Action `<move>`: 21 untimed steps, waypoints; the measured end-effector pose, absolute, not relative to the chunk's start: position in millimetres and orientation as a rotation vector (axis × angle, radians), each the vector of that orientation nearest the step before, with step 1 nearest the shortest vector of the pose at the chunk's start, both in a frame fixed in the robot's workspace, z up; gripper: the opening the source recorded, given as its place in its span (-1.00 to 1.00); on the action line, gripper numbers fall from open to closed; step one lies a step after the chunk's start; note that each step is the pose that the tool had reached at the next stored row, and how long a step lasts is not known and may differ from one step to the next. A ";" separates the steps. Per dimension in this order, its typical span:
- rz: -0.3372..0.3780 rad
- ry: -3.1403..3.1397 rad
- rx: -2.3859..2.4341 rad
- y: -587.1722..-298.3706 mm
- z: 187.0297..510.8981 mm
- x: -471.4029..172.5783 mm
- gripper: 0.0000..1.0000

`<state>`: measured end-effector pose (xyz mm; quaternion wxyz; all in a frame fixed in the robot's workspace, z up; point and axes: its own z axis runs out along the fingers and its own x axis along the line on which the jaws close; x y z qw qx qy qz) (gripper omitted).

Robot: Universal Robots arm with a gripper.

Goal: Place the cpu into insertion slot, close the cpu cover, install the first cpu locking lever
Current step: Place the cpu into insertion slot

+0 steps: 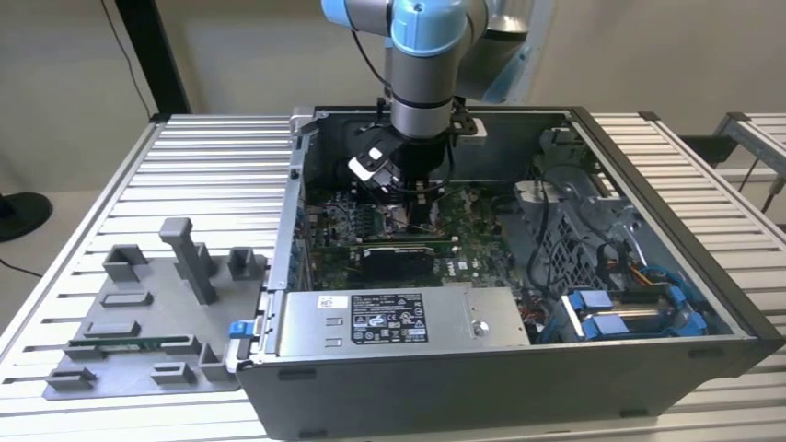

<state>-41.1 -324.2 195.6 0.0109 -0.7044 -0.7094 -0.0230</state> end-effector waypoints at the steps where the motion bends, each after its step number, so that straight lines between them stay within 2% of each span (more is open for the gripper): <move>1: -0.072 -2.212 -2.199 -324.1 195.6 -41.0 -1.00; 21: -0.070 -2.199 -2.213 -323.9 193.1 -41.3 -1.00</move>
